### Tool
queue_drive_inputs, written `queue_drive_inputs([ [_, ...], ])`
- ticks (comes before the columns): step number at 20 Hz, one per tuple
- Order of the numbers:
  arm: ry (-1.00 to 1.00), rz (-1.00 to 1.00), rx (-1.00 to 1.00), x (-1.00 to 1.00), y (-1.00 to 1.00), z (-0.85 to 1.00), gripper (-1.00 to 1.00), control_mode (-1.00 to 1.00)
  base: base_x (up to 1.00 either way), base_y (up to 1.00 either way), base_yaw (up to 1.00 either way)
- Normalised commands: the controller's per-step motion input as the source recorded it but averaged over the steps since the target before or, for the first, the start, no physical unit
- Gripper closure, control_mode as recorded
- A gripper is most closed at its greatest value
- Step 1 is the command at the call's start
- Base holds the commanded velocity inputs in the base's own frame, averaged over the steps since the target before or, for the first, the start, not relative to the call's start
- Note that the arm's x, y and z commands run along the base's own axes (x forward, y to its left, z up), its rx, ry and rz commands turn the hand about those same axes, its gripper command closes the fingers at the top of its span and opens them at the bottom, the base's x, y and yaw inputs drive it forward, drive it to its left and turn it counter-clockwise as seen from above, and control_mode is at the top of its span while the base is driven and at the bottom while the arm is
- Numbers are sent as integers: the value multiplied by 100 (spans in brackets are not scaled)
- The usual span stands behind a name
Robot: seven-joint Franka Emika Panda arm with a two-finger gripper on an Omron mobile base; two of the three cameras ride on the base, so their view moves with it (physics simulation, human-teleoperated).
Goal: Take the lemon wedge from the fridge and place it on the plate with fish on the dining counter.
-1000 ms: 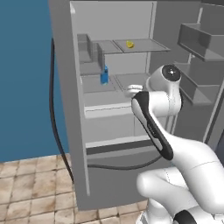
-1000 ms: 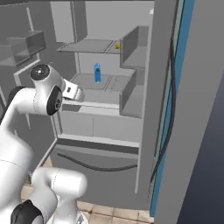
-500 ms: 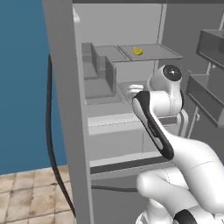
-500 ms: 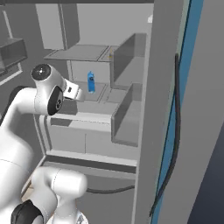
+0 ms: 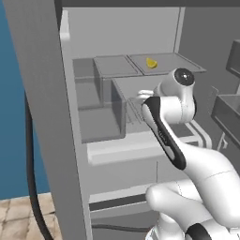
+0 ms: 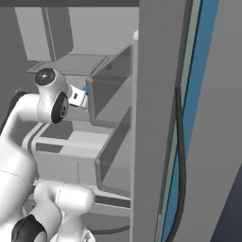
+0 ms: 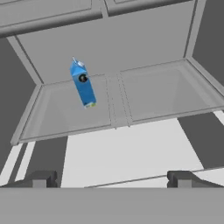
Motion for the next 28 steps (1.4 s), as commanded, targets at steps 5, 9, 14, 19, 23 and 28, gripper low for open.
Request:
queue_drive_inputs([
  [5,0,0,0,0,0,0,-100,100,42,-3,0],
  [9,0,0,0,0,0,0,-100,100,43,0,0],
  [14,0,0,0,0,0,0,-100,100,81,0,0],
  [19,1,-1,-1,4,-1,21,-100,-100,30,-1,0],
  [23,0,-7,-14,3,-18,76,-100,-100,0,0,0],
  [28,0,-6,-22,4,-47,58,-100,-100,0,0,0],
])
